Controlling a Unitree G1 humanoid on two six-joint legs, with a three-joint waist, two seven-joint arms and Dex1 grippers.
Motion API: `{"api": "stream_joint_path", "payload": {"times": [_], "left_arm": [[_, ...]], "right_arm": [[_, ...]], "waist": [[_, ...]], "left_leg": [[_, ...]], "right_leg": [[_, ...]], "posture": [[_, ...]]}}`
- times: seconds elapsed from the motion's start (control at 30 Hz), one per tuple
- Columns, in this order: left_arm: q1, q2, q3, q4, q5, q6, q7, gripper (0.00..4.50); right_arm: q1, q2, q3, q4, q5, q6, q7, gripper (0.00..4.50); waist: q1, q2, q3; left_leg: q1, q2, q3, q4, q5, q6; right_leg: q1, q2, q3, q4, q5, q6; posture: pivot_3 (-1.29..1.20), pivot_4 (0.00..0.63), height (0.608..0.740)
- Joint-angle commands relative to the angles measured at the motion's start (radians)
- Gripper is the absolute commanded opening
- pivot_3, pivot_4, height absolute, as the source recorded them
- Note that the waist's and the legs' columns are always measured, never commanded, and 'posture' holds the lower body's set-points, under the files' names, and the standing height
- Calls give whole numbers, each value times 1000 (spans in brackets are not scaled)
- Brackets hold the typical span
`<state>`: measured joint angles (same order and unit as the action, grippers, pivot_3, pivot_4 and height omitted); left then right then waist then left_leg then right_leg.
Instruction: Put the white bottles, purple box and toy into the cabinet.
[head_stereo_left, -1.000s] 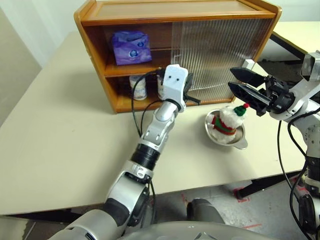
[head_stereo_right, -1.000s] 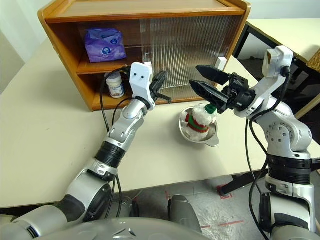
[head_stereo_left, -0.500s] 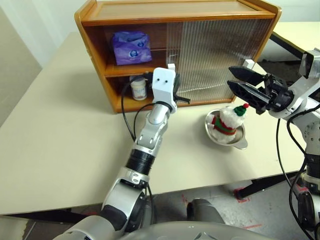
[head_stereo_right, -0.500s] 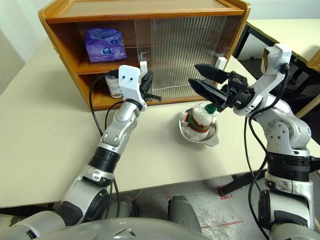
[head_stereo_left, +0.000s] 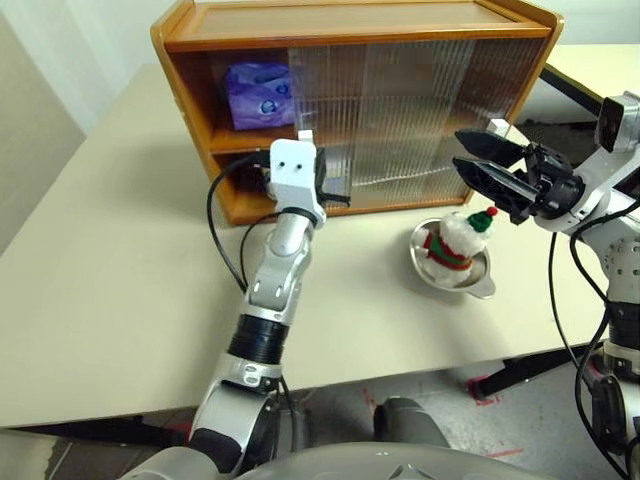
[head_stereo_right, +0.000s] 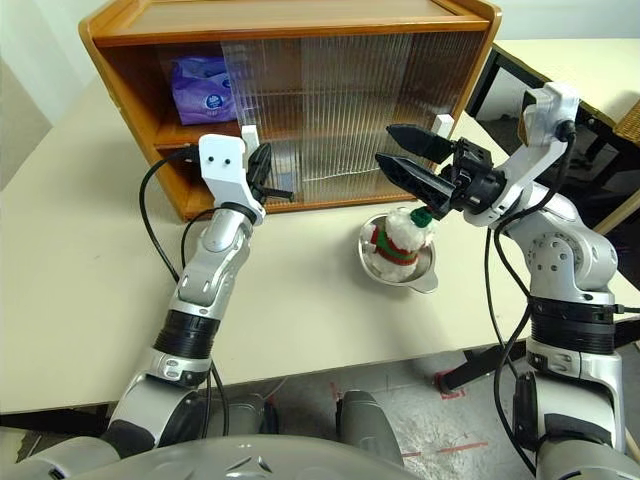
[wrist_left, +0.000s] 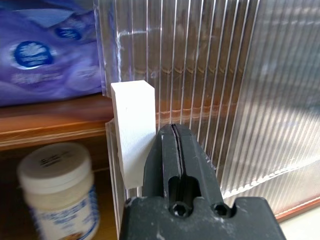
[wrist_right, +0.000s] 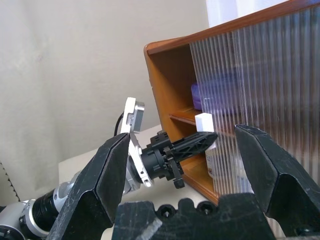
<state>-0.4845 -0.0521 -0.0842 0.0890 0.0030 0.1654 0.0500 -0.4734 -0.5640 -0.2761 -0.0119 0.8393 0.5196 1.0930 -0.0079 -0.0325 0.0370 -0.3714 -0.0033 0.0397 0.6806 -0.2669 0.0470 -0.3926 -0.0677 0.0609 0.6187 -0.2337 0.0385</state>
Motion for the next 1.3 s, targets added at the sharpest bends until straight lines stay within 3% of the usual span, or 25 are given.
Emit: {"api": "stream_joint_path", "payload": {"times": [0.03,0.7,1.0,1.23,1.3], "left_arm": [[19,15,38,-30,22,31,37,15],[98,93,164,-185,46,140,124,15],[98,89,137,-191,22,129,72,15],[84,84,33,-254,-248,26,-342,15],[65,112,18,-252,-291,10,-443,398]], "right_arm": [[-19,2,16,15,-10,-10,14,4500],[-72,22,40,85,-42,-26,65,4500],[-95,43,49,113,-59,-40,80,4500],[-91,43,38,113,-65,-47,80,4500],[-85,40,31,107,-65,-51,72,4500]], "waist": [[1,0,0],[35,0,0],[54,0,0],[77,0,0],[79,0,0]], "left_leg": [[0,0,0,0,0,0],[0,0,-1,0,-1,-2],[0,1,-1,0,-3,-5],[-2,1,0,0,-3,-5],[-3,1,0,0,-3,-5]], "right_leg": [[0,0,0,0,0,0],[0,-1,-1,1,1,-1],[-1,-1,-2,1,2,-2],[-2,-3,-3,-1,2,-2],[-3,-3,-3,-1,2,-3]], "posture": [[36,0,740],[94,0,740],[102,0,740],[79,0,740],[65,0,740]]}}
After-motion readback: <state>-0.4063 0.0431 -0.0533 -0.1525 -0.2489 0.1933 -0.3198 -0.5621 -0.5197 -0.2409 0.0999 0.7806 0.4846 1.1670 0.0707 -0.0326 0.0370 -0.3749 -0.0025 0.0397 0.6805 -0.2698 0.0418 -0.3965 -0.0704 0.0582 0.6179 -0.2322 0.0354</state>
